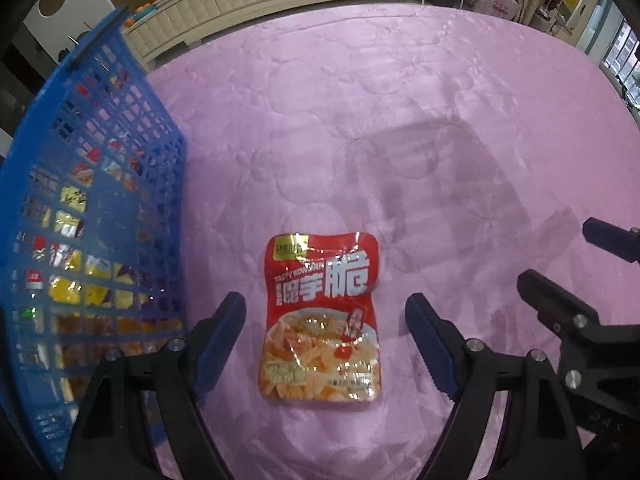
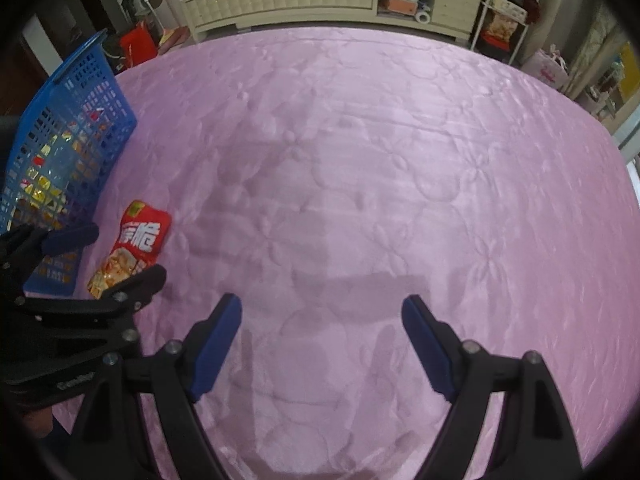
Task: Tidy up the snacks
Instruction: 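Close the left gripper on the red konjac snack pack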
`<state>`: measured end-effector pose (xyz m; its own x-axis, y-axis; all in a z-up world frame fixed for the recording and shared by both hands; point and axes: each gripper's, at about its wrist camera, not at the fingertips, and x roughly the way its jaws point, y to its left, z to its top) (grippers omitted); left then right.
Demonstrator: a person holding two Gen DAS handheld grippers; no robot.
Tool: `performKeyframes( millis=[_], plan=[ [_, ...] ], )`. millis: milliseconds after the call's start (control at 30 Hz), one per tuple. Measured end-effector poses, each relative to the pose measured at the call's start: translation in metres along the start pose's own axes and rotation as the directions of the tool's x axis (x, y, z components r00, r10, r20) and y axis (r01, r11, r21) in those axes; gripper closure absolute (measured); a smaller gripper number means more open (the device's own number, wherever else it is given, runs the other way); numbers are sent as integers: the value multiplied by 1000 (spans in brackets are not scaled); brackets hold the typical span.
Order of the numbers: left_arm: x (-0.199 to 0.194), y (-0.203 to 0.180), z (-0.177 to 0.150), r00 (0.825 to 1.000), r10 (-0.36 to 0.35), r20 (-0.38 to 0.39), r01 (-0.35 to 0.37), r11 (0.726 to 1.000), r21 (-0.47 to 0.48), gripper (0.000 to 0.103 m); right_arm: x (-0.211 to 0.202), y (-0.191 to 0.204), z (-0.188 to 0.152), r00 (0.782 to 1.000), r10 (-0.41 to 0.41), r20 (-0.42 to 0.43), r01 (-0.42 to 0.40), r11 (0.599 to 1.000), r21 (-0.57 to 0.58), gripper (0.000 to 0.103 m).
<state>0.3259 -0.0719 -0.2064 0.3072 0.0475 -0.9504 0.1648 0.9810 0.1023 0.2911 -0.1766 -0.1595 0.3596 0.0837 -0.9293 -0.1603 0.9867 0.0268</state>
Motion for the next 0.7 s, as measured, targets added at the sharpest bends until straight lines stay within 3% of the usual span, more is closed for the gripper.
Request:
performKeyframes(
  millis=[233,333,367,433,500,600,700],
  plan=[
    [17,19,5,995,-98,-20,96,994,-60,23,1,-2,8,1000,14,15,-14,1000,1,18],
    [13,24,0,995,-103,-18,102,993,-60,37,2,-5,10,1000,12,15,-12,1000,0,18],
    [11,23,-1,994,-104,-20,103,993,-55,49,2,-6,13,1000,14,18,-14,1000,2,18],
    [4,23,-6,993,-111,-29,109,993,-53,57,3,-8,14,1000,22,23,-22,1000,11,18],
    [1,23,-9,994,-104,-22,103,994,-47,71,5,-10,14,999,36,17,-37,999,20,18],
    [-2,15,-11,994,-106,-21,105,994,-37,73,7,-9,9,999,46,9,-46,999,22,18],
    [-5,15,-17,986,-168,-11,167,984,-59,73,7,-3,3,999,44,6,-44,999,17,18]
  ],
)
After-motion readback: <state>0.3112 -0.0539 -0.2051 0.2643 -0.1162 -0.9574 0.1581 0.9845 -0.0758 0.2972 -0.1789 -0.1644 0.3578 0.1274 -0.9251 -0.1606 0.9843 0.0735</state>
